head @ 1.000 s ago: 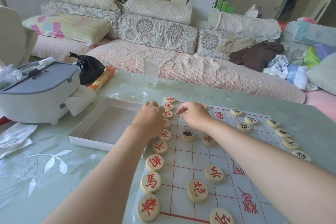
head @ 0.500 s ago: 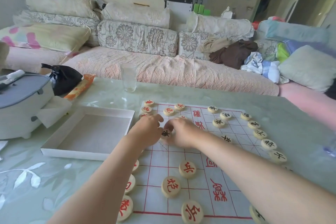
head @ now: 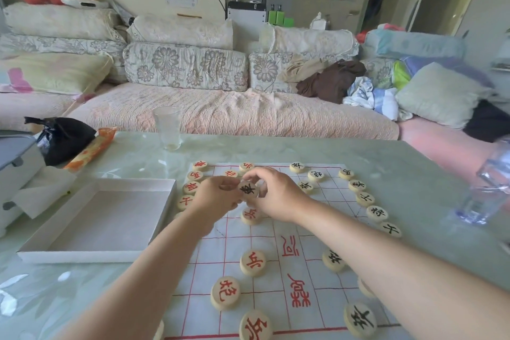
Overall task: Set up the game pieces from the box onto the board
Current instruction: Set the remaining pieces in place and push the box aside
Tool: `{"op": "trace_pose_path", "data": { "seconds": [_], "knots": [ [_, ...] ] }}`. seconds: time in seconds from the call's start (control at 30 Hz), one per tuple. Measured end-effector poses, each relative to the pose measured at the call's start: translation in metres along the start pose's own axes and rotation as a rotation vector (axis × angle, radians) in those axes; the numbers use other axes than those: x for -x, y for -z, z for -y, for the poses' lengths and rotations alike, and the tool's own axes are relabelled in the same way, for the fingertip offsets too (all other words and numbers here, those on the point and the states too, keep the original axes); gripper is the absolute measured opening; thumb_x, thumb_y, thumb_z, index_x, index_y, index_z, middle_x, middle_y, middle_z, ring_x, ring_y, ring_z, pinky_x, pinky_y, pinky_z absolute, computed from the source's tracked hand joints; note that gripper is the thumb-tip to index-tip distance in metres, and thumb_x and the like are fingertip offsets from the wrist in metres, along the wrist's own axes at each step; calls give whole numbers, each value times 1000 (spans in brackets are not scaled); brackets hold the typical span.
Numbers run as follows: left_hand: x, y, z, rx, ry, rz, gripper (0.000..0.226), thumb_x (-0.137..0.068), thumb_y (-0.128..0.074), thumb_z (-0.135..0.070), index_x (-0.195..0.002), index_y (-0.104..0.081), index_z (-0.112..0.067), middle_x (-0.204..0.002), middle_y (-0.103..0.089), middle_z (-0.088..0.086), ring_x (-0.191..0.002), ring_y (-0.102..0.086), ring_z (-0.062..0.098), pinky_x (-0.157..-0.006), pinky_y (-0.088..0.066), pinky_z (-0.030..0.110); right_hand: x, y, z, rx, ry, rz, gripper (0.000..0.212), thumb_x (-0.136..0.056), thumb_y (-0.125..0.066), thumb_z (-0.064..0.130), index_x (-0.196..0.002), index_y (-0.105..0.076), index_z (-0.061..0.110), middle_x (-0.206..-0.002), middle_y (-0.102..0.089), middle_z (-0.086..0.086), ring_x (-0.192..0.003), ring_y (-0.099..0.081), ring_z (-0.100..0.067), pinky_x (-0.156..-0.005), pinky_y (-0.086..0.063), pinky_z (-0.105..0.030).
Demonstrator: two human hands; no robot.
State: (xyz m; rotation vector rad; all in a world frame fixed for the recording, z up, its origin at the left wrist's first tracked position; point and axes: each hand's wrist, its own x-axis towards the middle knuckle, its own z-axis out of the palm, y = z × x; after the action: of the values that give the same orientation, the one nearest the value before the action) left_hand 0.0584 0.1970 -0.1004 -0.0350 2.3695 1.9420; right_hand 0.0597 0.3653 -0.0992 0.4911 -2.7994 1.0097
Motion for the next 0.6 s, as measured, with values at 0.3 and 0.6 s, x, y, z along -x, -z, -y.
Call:
{"op": "trace_pose_path", "data": {
  "seconds": [0.3, 0.6],
  "knots": [
    [-39, -96, -27, -339, -174, -63, 30, -92, -54, -21, -121, -59, -16, -98, -65, -4, -71, -59, 17, -59, -45, 24, -4, 64, -76, 82, -69, -87, 21, -82, -75, 49, -93, -65, 35, -100, -62, 15, -73, -51, 13, -65, -36, -16],
    [-91, -175, -36, -940, -461, 188, 41, -93, -48, -24, -135, -52, -25, -132, -49, 3, -121, -43, 23, -99, -39, 35, -24, 137, -183, 255, -369, -261, 22, -85, -65, 53, -96, -61, 34, -105, -64, 11, -97, -61, -17, -84, -48, -32]
  ]
}}
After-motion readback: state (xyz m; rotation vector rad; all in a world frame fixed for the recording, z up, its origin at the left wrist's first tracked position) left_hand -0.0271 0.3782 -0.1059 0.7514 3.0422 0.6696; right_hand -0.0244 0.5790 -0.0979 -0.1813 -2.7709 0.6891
